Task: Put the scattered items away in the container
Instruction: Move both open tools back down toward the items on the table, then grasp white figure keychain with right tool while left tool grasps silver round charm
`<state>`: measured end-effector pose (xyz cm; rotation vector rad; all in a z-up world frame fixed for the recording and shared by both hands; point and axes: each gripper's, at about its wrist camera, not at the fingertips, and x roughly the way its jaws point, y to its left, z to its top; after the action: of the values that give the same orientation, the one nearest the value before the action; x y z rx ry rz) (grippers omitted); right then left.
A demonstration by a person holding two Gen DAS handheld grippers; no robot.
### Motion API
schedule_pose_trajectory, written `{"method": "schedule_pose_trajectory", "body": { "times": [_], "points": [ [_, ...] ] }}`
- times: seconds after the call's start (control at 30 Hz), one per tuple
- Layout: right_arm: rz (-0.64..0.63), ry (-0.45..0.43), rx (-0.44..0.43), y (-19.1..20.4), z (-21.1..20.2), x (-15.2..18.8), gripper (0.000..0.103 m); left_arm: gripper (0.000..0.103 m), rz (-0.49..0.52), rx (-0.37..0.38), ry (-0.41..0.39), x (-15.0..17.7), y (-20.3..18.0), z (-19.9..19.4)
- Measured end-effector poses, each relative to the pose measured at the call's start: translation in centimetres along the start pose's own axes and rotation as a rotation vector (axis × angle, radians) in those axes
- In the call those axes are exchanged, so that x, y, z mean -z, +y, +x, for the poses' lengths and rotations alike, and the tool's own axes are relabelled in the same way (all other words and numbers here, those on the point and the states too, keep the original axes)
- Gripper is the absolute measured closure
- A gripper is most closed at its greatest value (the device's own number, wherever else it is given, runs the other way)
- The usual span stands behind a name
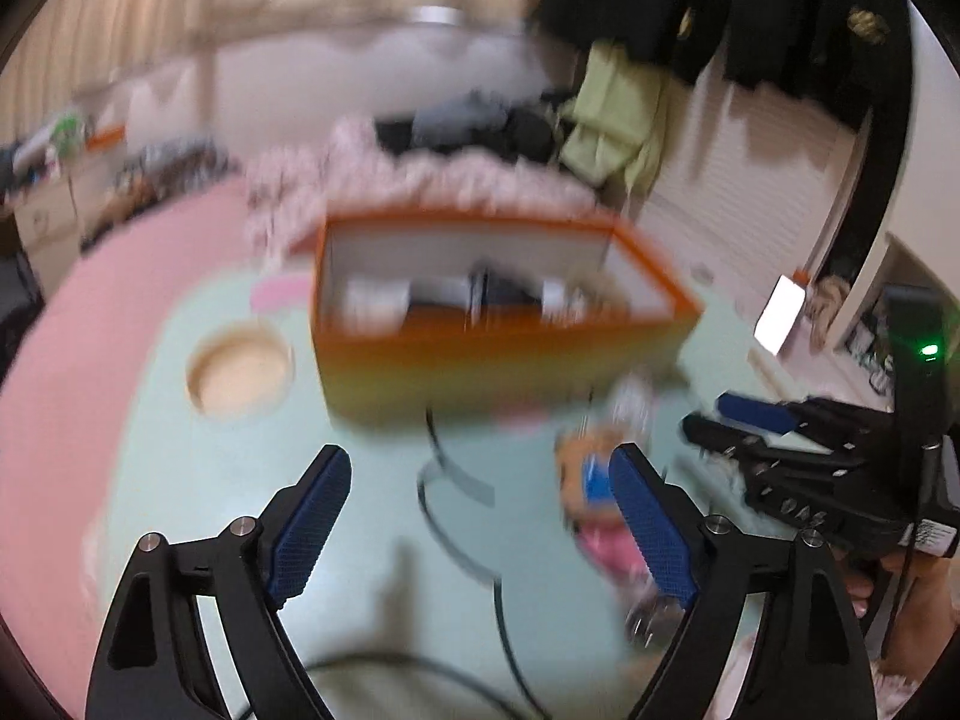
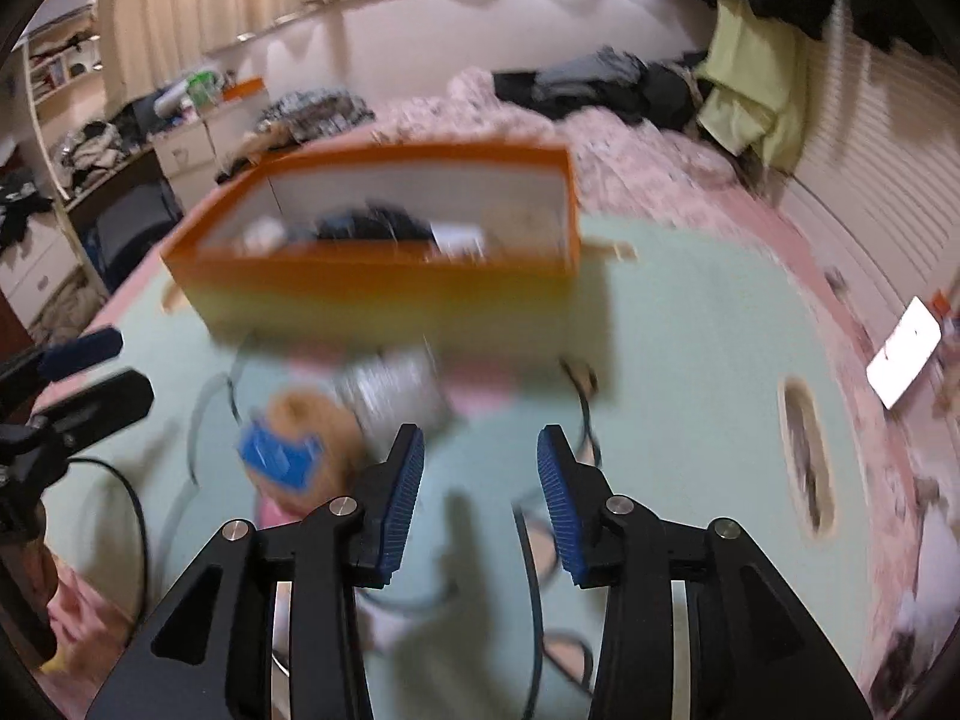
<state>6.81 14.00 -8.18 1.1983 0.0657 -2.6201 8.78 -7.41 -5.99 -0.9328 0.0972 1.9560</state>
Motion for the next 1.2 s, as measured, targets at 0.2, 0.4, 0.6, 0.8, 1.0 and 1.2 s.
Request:
{"method": "schedule_pose_trajectory", "body": {
  "times": [0.2, 0.4, 0.6, 0.8, 1.0, 1.2],
  "points": [
    [0.012, 0.008, 0.063, -0.7, 0.2, 1.3, 0.049, 0.014, -0.066, -0.037, 0.047, 1.5, 1.3, 1.6],
    [0.054, -0.014, 0.094, -1.1, 0.3, 1.5, 0.024, 0.001, 0.062, -0.178, 0.057, 2.7, -0.4, 2.7],
    [0.057, -0.022, 0.095, -1.3, 0.5, 2.1, 0.020, 0.000, 0.092, -0.178, 0.050, 3.1, -0.7, 2.5],
    [0.157, -0.123, -0.059, -2.7, -1.3, 2.8, 0.031, 0.000, 0.061, -0.179, 0.038, 3.0, -0.1, 2.5],
    [-0.061, -0.264, -0.254, 0.9, -4.8, 3.5, 0.032, 0.000, -0.055, -0.115, -0.057, 3.0, 1.5, 0.9],
    [-0.150, -0.116, -0.278, 3.5, -2.0, 3.4, 0.052, 0.000, -0.096, -0.097, -0.057, 2.7, 2.0, 1.2]
  ]
}}
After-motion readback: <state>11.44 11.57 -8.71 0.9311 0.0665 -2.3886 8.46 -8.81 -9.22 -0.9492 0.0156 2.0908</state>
